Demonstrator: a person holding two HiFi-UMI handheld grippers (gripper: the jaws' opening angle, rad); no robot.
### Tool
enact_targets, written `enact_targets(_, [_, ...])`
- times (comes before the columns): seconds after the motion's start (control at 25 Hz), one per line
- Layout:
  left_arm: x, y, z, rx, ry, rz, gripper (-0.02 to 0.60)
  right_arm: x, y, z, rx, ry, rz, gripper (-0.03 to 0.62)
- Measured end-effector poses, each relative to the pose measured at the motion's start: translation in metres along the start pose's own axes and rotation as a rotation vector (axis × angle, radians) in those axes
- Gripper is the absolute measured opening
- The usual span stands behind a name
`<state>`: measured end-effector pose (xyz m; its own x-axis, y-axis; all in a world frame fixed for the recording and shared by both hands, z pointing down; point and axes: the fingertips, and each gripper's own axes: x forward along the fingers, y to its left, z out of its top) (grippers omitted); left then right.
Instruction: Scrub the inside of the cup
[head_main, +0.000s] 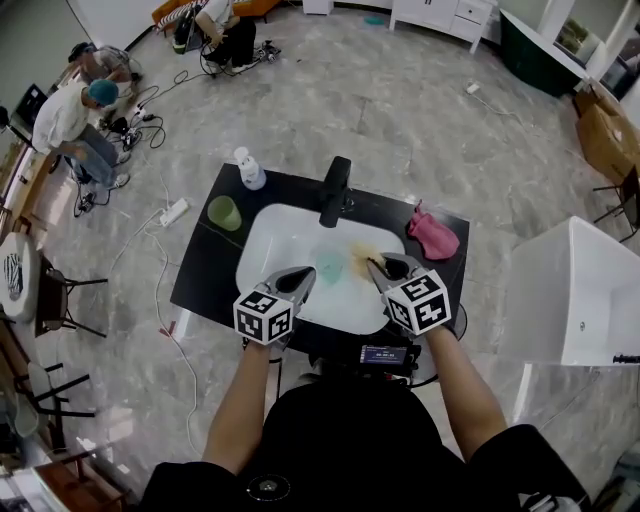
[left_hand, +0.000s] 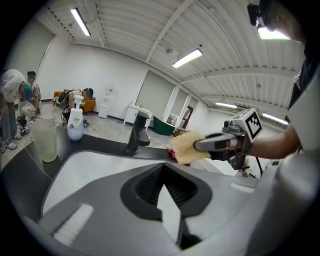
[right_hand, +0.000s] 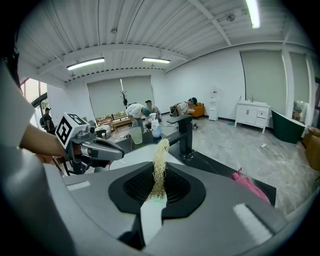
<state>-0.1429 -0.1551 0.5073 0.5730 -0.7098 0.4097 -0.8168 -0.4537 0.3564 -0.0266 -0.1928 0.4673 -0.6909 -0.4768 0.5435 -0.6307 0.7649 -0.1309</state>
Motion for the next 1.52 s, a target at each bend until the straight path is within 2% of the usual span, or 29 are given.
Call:
enact_targets(0.36, [0.007,-0.012,-0.007,-0.007,0.029,-0.020,0.000,-0.001,-0.006,-0.004,0.005,0.006,0.030,0.044])
enact_targets(0.52, [0.008,-0.028,-0.005,-0.012,0.026,-0.065,0.000,-0.003,-0.004,-0.014,0.001,0.031,0.077,0.044])
enact_targets(0.72, [0.005,-0.029,-0.001,0.020,0.033,-0.019,0.000,-0.007,-0.005,-0.019,0.008,0.036,0.152,0.044])
enact_targets(0.96, [0.000,-0.004,-0.004,0.074,0.056,0.060,0.002,0.008,-0.008,-0.021,0.002,0.047,0.184,0.043])
enact_targets(1.12, [0.013,0.016,-0.009,0.107,0.134,0.033,0.114,0.023,-0.009,-0.024,0.000,0.071,0.179,0.044])
enact_targets(1.28, [0.035,0.044,-0.019,0.179,0.238,-0.015,0.151,0.051,-0.012,-0.023,0.000,0.095,0.166,0.044])
enact_targets(1.52, [0.066,0.058,-0.068,0.252,0.411,-0.096,0.276,0.077,-0.014,-0.035,0.000,0.191,0.148,0.044])
